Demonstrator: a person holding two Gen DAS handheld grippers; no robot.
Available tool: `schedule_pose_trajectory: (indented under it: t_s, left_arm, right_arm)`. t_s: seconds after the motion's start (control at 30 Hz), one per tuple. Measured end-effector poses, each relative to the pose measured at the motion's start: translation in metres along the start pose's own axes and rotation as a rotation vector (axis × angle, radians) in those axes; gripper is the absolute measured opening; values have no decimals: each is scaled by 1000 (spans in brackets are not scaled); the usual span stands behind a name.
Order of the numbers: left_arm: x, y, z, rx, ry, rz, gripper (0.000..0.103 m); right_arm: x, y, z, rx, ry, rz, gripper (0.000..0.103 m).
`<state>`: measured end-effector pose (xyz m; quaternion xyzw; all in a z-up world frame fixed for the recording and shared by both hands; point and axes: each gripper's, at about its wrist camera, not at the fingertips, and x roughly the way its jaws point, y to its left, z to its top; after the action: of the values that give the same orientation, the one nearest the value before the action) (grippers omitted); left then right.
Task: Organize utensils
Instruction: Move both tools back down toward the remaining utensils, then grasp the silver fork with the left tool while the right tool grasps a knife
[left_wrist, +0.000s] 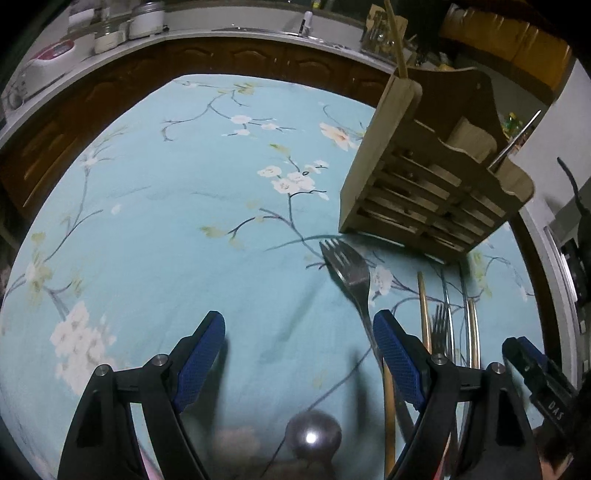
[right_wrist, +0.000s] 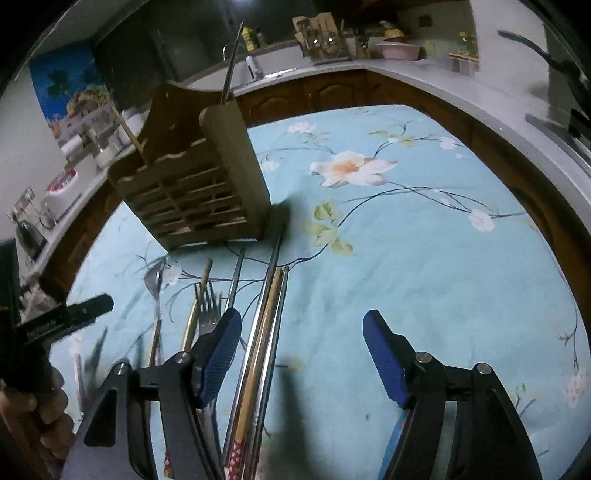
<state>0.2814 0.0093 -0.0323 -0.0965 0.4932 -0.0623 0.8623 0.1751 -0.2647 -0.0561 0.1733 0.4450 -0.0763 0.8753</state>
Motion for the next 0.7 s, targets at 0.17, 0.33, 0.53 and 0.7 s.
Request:
schedule_pose_trajectory:
  t_s: [0.17, 0.33, 0.53, 0.7]
  left_arm:
    - [20, -8, 15, 14, 13, -1, 81]
    - [40, -18, 26, 47, 31, 6, 70]
    - [63, -26, 33, 73, 55, 7, 60]
    - [71, -33, 35, 105, 57, 16, 59]
  right_arm:
    - [17, 6, 8, -29, 34, -21, 51]
    - [30, 10, 12, -44, 65, -20, 36]
    - [44, 11, 14, -50, 103, -13, 27]
    - [49, 13, 16, -61, 116, -15, 23]
